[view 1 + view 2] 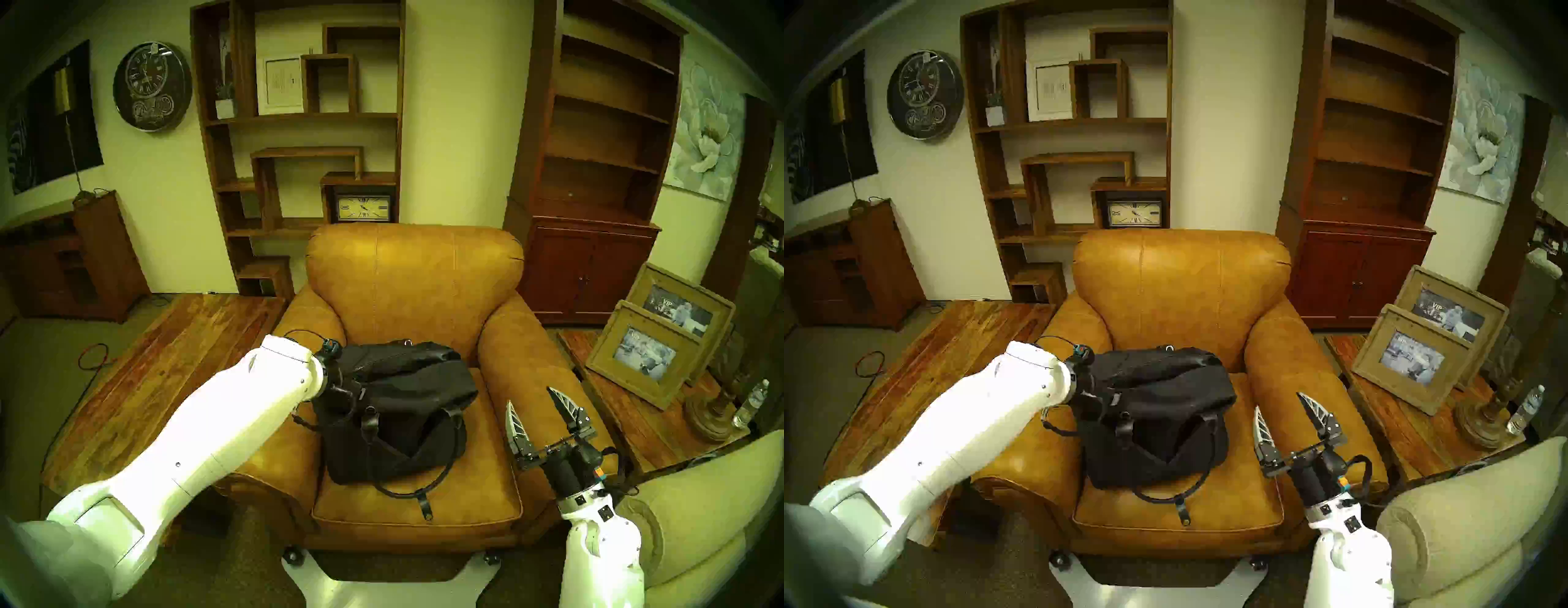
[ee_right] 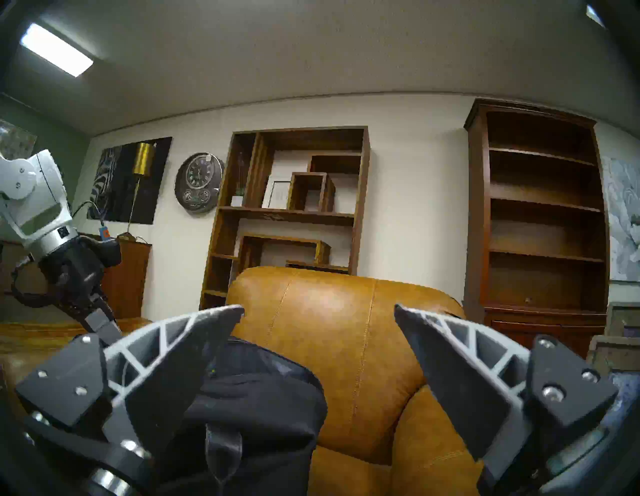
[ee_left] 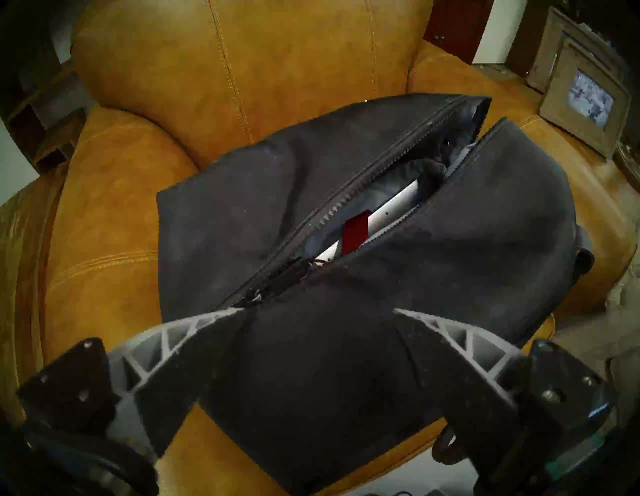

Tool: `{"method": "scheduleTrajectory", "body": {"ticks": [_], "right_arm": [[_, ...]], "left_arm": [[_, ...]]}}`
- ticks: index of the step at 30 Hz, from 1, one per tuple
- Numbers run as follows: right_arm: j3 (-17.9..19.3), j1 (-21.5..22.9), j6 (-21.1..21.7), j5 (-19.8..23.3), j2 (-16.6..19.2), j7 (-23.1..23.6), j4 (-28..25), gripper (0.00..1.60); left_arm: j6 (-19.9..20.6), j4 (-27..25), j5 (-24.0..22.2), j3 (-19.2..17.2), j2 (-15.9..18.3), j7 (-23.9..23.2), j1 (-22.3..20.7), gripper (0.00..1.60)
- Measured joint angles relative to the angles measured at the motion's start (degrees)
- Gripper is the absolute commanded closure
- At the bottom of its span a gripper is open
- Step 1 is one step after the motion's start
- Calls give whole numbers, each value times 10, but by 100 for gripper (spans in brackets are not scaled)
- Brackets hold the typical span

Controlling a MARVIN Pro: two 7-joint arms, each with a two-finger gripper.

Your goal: Open a bag with a zipper

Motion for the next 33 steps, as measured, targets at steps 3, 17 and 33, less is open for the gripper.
{"method": "scheduleTrajectory", "body": {"ticks": [3,17,33], "right_arm": [[0,0,0,0,0,0,0,0],[0,0,0,0,0,0,0,0],[0,0,0,0,0,0,0,0]], "left_arm": [[-8,29,8,9,-9,-3,-14,10],[-41,112,42,33,-50,2,-61,10],[-35,89,78,38,-84,121,-57,0]]}}
